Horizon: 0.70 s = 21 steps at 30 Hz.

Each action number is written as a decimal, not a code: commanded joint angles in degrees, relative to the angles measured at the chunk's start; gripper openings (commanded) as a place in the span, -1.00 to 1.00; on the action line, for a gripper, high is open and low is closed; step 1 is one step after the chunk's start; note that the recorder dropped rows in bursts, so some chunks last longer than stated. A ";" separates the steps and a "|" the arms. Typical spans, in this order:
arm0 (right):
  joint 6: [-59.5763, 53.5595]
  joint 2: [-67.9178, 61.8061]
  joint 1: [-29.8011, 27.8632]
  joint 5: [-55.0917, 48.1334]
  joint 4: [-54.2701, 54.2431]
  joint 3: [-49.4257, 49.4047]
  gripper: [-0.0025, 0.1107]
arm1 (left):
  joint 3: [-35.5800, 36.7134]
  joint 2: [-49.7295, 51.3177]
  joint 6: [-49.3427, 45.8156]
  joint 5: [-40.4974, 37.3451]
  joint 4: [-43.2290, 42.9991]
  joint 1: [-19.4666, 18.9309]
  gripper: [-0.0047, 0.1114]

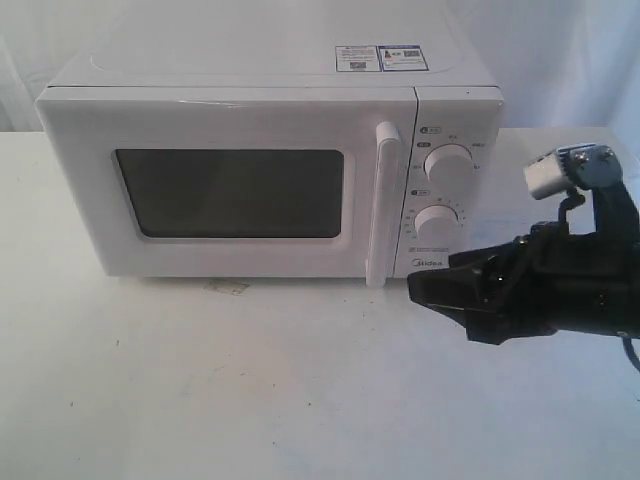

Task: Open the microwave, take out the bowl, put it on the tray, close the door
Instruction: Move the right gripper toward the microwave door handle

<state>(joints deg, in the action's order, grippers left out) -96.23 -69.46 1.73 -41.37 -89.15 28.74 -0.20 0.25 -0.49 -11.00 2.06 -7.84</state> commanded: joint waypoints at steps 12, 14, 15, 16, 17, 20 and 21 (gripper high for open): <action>-25.86 -4.94 0.02 -4.16 -10.79 5.92 0.07 | 0.20 -0.25 0.49 0.31 0.27 0.01 -0.92; -25.86 -4.94 0.02 -3.36 -10.79 7.12 0.07 | 0.20 -0.25 0.49 0.31 0.27 0.01 -0.92; -25.86 -4.94 0.02 -2.83 -10.79 7.42 0.07 | 0.20 -0.25 0.49 0.31 0.27 0.01 -0.92; -25.86 -5.04 0.17 -2.15 -10.79 7.89 0.07 | 0.20 -0.25 0.49 0.31 0.27 0.01 -0.92; -25.86 -5.30 0.62 -1.03 -10.79 8.36 0.07 | 0.20 -0.25 0.49 0.31 0.27 0.01 -0.92; -25.86 -6.53 2.11 0.92 -10.79 9.65 0.07 | 0.20 -0.25 0.49 0.31 0.27 0.01 -0.92; -25.86 -7.04 2.65 1.53 -10.79 10.17 0.07 | 0.20 -0.25 0.49 0.31 0.27 0.01 -0.92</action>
<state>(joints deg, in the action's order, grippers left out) -121.19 -75.31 2.95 -41.53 -99.73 37.58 -0.20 0.25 -0.49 -11.00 2.06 -7.84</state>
